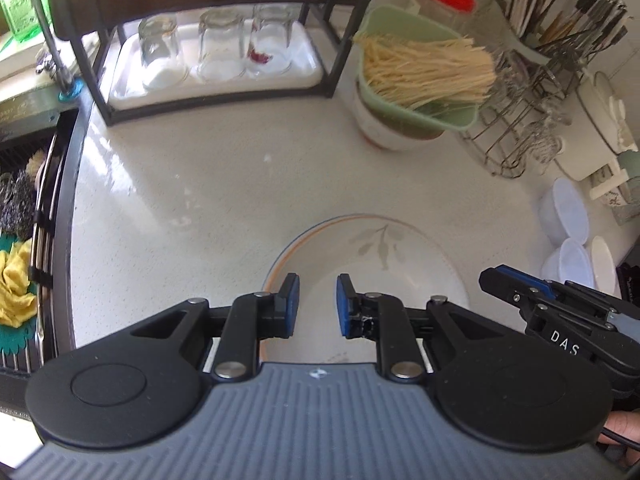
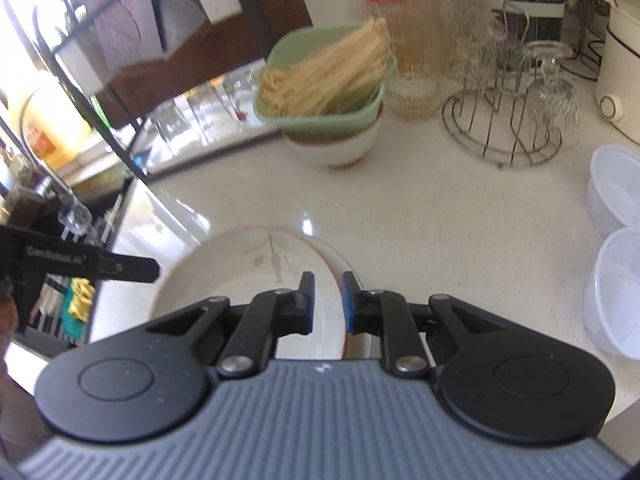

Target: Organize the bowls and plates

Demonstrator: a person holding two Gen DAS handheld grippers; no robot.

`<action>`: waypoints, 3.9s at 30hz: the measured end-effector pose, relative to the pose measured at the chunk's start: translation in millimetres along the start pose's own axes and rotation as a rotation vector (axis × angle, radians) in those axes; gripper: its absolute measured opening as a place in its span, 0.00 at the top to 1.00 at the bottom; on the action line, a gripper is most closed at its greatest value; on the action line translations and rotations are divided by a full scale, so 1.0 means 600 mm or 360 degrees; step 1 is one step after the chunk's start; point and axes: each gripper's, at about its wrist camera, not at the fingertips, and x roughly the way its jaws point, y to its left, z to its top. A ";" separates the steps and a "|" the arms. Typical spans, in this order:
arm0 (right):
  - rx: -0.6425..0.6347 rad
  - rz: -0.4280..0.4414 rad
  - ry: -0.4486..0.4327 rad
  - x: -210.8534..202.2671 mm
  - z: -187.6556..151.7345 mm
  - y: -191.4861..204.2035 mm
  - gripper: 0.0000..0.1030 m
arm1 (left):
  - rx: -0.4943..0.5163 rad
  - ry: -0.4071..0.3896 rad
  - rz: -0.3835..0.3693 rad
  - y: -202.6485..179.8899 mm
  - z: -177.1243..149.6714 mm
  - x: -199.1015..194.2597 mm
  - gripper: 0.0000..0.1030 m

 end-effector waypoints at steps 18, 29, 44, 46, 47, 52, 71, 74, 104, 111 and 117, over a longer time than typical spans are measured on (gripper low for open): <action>-0.0003 -0.0108 -0.0277 -0.130 0.061 -0.005 0.82 | 0.0243 -0.0250 -0.0162 -0.101 0.012 -0.066 0.79; 0.0059 -0.0148 -0.0340 -0.167 0.038 -0.091 0.83 | 0.0293 -0.0276 -0.0156 -0.195 0.007 -0.034 0.79; 0.0164 -0.0393 -0.0370 -0.206 -0.009 -0.238 0.83 | 0.0432 -0.0195 -0.0217 -0.357 -0.011 0.041 0.77; 0.0215 -0.0399 -0.0357 -0.209 -0.017 -0.261 0.83 | 0.0455 -0.0179 -0.0231 -0.379 -0.013 0.053 0.72; 0.0231 -0.0408 -0.0351 -0.210 -0.021 -0.270 0.83 | 0.0469 -0.0169 -0.0235 -0.388 -0.015 0.058 0.71; 0.0301 -0.0449 -0.0330 -0.213 -0.044 -0.311 0.82 | 0.0501 -0.0102 -0.0285 -0.432 -0.025 0.095 0.59; 0.0612 -0.0341 -0.0164 -0.143 -0.084 -0.429 0.64 | 0.0488 0.0095 -0.0375 -0.516 -0.039 0.221 0.51; 0.0606 -0.0348 -0.0148 -0.132 -0.084 -0.433 0.68 | 0.0498 0.0126 -0.0356 -0.524 -0.044 0.237 0.59; 0.0355 -0.0100 -0.0051 -0.079 -0.019 -0.371 0.89 | 0.0153 0.0014 -0.0198 -0.404 -0.040 0.177 0.89; 0.0223 -0.0009 0.0022 -0.042 -0.012 -0.321 0.88 | 0.0037 0.0017 -0.0108 -0.345 -0.046 0.165 0.89; 0.0187 0.0002 0.0108 -0.015 -0.012 -0.297 0.88 | 0.0005 0.0074 -0.0061 -0.319 -0.052 0.173 0.89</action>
